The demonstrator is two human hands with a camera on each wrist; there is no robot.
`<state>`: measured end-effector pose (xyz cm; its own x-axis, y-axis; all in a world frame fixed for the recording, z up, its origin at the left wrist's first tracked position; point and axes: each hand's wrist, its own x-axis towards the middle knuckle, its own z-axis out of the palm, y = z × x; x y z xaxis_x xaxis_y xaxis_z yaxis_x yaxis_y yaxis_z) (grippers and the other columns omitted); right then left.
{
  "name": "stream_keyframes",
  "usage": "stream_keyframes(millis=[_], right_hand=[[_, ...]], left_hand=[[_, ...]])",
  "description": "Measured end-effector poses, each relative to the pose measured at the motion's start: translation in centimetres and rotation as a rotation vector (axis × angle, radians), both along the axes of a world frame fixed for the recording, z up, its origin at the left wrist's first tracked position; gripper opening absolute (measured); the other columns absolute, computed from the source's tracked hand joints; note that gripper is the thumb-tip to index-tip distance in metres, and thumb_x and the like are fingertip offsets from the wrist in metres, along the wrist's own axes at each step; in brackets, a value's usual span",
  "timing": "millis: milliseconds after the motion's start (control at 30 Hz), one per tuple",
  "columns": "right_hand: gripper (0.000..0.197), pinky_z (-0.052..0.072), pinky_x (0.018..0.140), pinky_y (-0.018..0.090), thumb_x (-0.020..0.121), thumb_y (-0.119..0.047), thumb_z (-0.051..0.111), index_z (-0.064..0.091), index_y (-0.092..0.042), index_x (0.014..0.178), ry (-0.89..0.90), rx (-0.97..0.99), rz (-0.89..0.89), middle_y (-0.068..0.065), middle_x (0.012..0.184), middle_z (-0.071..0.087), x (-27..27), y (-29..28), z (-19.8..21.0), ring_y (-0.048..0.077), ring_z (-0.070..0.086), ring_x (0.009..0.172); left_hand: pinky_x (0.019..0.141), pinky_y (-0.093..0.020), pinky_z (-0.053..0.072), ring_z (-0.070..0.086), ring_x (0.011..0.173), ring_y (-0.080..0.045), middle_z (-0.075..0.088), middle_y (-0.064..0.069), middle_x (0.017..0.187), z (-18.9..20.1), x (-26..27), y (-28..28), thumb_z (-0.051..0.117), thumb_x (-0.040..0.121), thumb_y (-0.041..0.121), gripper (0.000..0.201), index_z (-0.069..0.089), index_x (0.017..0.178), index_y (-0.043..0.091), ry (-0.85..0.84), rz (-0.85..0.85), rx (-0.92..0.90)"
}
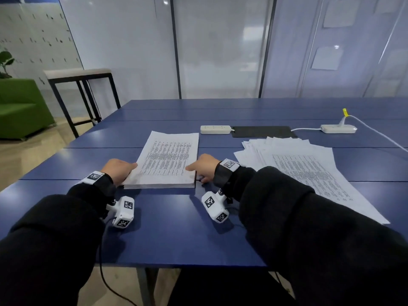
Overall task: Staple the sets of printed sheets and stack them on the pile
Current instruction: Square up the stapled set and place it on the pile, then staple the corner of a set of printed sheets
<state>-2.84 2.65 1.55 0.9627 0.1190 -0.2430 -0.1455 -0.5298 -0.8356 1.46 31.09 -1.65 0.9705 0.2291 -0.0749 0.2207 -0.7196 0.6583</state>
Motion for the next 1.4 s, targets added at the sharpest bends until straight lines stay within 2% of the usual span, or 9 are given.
stream_keyframes(millis=[167, 267, 367, 500, 700, 867, 1033, 1167, 1400], right_hand=[[0.019, 0.055, 0.076, 0.033, 0.098, -0.011, 0.067, 0.065, -0.012, 0.117, -0.217, 0.328, -0.005, 0.001, 0.104, 0.061, -6.5, -6.8, 3.0, 0.014, 0.061, 0.094], [0.018, 0.054, 0.066, 0.033, 0.098, -0.012, 0.067, 0.071, -0.004, 0.115, -0.281, 0.378, -0.163, 0.007, 0.094, 0.069, -7.9, -13.7, 4.3, 0.019, 0.066, 0.084], [0.022, 0.051, 0.069, 0.032, 0.096, -0.025, 0.072, 0.070, -0.012, 0.113, -0.244, 0.098, -0.403, 0.004, 0.101, 0.069, -6.4, -21.5, 3.5, 0.023, 0.061, 0.093], [0.098, 0.047, 0.107, 0.042, 0.074, -0.064, 0.083, 0.044, -0.018, 0.151, 0.081, -0.647, -0.412, 0.015, 0.149, 0.049, -5.3, -29.4, -1.2, 0.036, 0.055, 0.128], [0.141, 0.053, 0.095, 0.040, 0.026, -0.084, 0.088, 0.048, -0.012, 0.141, 0.148, -0.777, -0.398, 0.012, 0.136, 0.060, -5.8, -34.3, -2.4, 0.033, 0.060, 0.117], [0.107, 0.049, 0.096, 0.043, 0.059, -0.044, 0.100, 0.049, 0.001, 0.142, -0.021, -0.745, -0.618, 0.022, 0.135, 0.058, -5.8, -37.6, -1.3, 0.039, 0.057, 0.122], [0.065, 0.040, 0.065, 0.030, 0.057, -0.061, 0.094, 0.062, -0.007, 0.073, 0.168, -0.648, -0.522, 0.009, 0.064, 0.059, -6.7, -38.5, -1.9, 0.026, 0.054, 0.062], [0.051, 0.044, 0.055, 0.030, 0.056, -0.032, 0.101, 0.064, -0.003, 0.076, 0.181, -0.520, -0.558, 0.013, 0.061, 0.054, -7.5, -39.0, -1.3, 0.027, 0.048, 0.056], [0.052, 0.044, 0.055, 0.032, 0.065, -0.035, 0.098, 0.060, -0.003, 0.079, 0.149, -0.535, -0.603, 0.015, 0.071, 0.056, -8.2, -39.1, -1.2, 0.031, 0.053, 0.067]], left_hand=[[0.101, -0.042, 0.045, 0.062, 0.119, -0.032, 0.069, -0.009, 0.126, 2.1, -1.4, -3.9, 0.072, 0.093, 0.041, 0.039, 0.071, 0.121, 0.014, -0.217, -0.072, 0.124], [0.101, -0.035, 0.045, 0.063, 0.116, -0.019, 0.067, 0.003, 0.129, 3.9, -3.0, -10.1, 0.077, 0.091, 0.036, 0.035, 0.071, 0.124, 0.023, -0.356, -0.340, 0.101], [0.097, -0.027, 0.044, 0.061, 0.114, -0.012, 0.066, 0.008, 0.128, 4.8, -4.4, -16.9, 0.081, 0.087, 0.031, 0.040, 0.069, 0.125, 0.028, -0.335, -0.680, 0.141], [0.112, -0.024, 0.034, 0.050, 0.134, -0.012, 0.056, 0.011, 0.147, 3.6, -5.5, -23.7, 0.077, 0.089, 0.026, 0.058, 0.057, 0.143, 0.033, -0.251, -0.987, 0.315], [0.101, -0.031, 0.043, 0.057, 0.123, -0.024, 0.062, 0.001, 0.132, 2.1, -6.2, -27.2, 0.071, 0.089, 0.016, 0.052, 0.060, 0.139, 0.029, -0.155, -1.047, 0.492], [0.082, -0.034, 0.051, 0.061, 0.096, -0.023, 0.066, 0.004, 0.102, 2.5, -6.9, -25.7, 0.070, 0.086, 0.028, 0.029, 0.066, 0.115, 0.027, -0.059, -1.017, 0.669], [0.084, -0.037, 0.054, 0.063, 0.094, -0.022, 0.069, 0.003, 0.100, 2.4, -7.9, -23.3, 0.072, 0.083, 0.039, 0.028, 0.063, 0.107, 0.029, 0.006, -0.996, 0.702], [0.085, -0.037, 0.054, 0.063, 0.090, -0.018, 0.069, 0.005, 0.097, 2.8, -8.4, -21.8, 0.076, 0.081, 0.039, 0.028, 0.065, 0.106, 0.030, 0.039, -0.965, 0.658], [0.082, -0.033, 0.054, 0.063, 0.090, -0.019, 0.069, 0.007, 0.097, 3.1, -8.8, -20.9, 0.076, 0.082, 0.039, 0.026, 0.065, 0.105, 0.031, 0.014, -0.892, 0.649]])
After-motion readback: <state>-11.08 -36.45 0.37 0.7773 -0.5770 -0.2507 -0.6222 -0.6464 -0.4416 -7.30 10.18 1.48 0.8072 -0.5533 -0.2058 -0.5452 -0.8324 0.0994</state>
